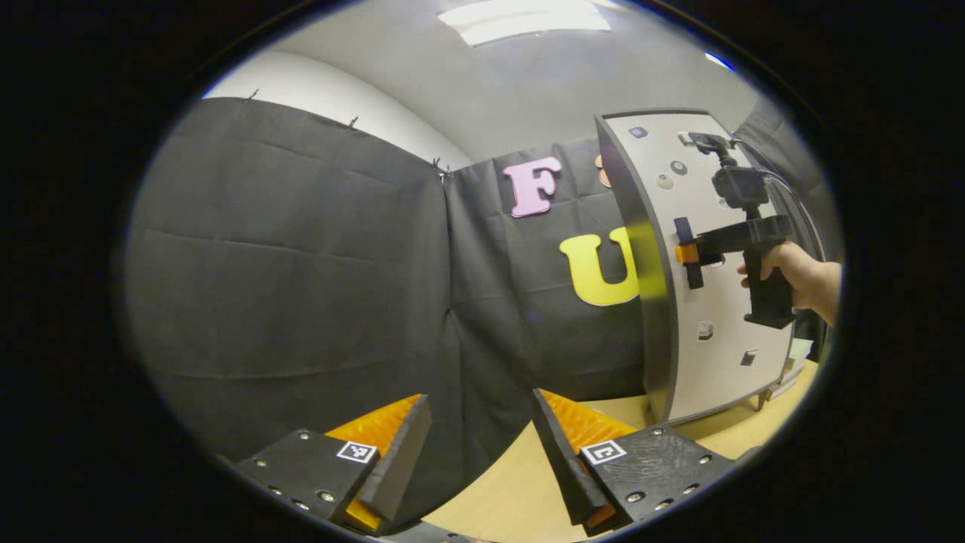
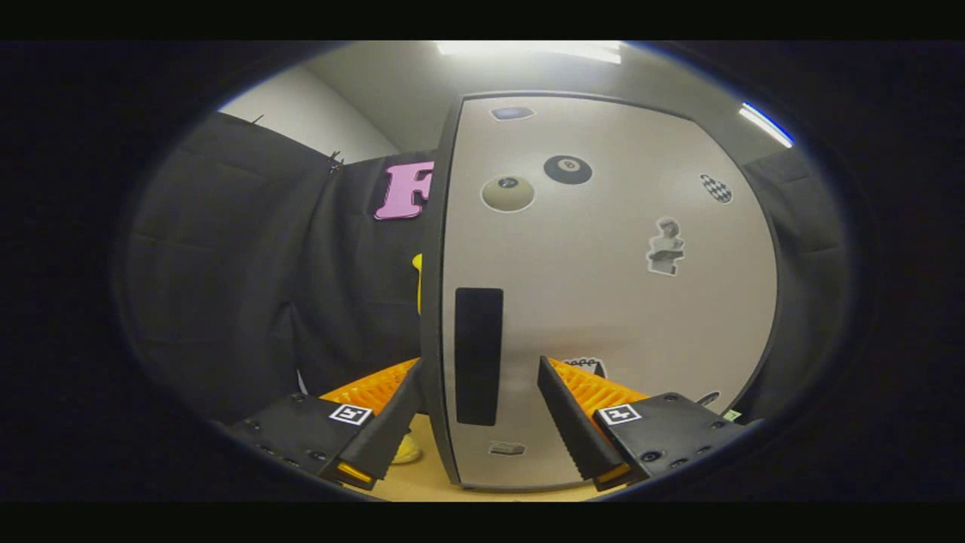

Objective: Open the cabinet door with the right hand, grasp the bottle in the cabinet with the left hand and place it on the coaster, then close the cabinet door with the right hand.

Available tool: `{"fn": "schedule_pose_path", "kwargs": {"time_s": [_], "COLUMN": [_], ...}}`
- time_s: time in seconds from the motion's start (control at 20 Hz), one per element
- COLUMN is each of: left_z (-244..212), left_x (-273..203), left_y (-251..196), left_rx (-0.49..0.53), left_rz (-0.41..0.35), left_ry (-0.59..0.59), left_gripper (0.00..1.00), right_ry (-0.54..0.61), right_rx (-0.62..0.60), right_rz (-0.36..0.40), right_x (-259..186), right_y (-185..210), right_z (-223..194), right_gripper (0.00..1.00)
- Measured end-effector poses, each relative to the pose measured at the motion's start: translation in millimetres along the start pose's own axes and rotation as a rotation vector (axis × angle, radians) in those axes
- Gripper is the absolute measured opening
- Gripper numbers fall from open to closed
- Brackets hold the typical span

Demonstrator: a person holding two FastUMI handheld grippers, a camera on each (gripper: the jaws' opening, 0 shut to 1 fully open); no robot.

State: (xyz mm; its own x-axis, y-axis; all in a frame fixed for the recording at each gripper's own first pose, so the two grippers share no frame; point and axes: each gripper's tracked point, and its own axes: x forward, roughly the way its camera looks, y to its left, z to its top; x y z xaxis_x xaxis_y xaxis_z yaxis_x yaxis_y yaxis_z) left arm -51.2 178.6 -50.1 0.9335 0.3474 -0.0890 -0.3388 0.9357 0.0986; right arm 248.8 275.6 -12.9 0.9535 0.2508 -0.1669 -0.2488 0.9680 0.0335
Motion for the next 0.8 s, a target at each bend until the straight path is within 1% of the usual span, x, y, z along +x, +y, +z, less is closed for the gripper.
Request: {"fn": "schedule_pose_path", "kwargs": {"time_s": [0.05, 0.15, 0.2, 0.25, 0.3, 0.35, 0.45, 0.5, 0.55, 0.65, 0.8], "left_z": [-2, -5, -7, -7, -7, -8, -7, -6, -7, -3, 3], "left_x": [-1, -1, -1, -2, -2, -3, -3, -2, -1, 2, 6], "left_y": [4, 12, 14, 16, 18, 20, 21, 20, 19, 14, -1], "left_rx": [0.000, 0.002, 0.002, 0.003, 0.004, 0.004, 0.000, -0.002, -0.005, -0.005, -0.011], "left_rz": [0.006, 0.020, 0.025, 0.027, 0.029, 0.030, 0.027, 0.023, 0.018, 0.007, -0.031], "left_ry": [0.005, 0.013, 0.016, 0.018, 0.018, 0.017, 0.016, 0.014, 0.010, -0.003, -0.016], "left_gripper": [0.86, 0.83, 0.82, 0.80, 0.80, 0.80, 0.80, 0.83, 0.80, 0.80, 0.81], "right_ry": [0.016, 0.041, 0.045, 0.054, 0.062, 0.073, 0.097, 0.105, 0.112, 0.115, 0.123], "right_rx": [0.012, 0.032, 0.035, 0.035, 0.045, 0.060, 0.052, 0.050, 0.051, 0.056, 0.060], "right_rz": [0.001, -0.005, -0.023, -0.038, -0.036, -0.038, -0.043, -0.039, -0.031, -0.003, 0.038], "right_x": [5, 11, 15, 14, 13, 17, 13, 11, 10, 5, -10], "right_y": [2, 3, 0, -2, -1, 1, 1, 1, 2, 1, 3], "right_z": [-4, -9, -10, -13, -13, -15, -15, -16, -15, -15, -14], "right_gripper": [0.81, 0.80, 0.78, 0.62, 0.58, 0.43, 0.29, 0.27, 0.21, 0.14, 0.14]}}
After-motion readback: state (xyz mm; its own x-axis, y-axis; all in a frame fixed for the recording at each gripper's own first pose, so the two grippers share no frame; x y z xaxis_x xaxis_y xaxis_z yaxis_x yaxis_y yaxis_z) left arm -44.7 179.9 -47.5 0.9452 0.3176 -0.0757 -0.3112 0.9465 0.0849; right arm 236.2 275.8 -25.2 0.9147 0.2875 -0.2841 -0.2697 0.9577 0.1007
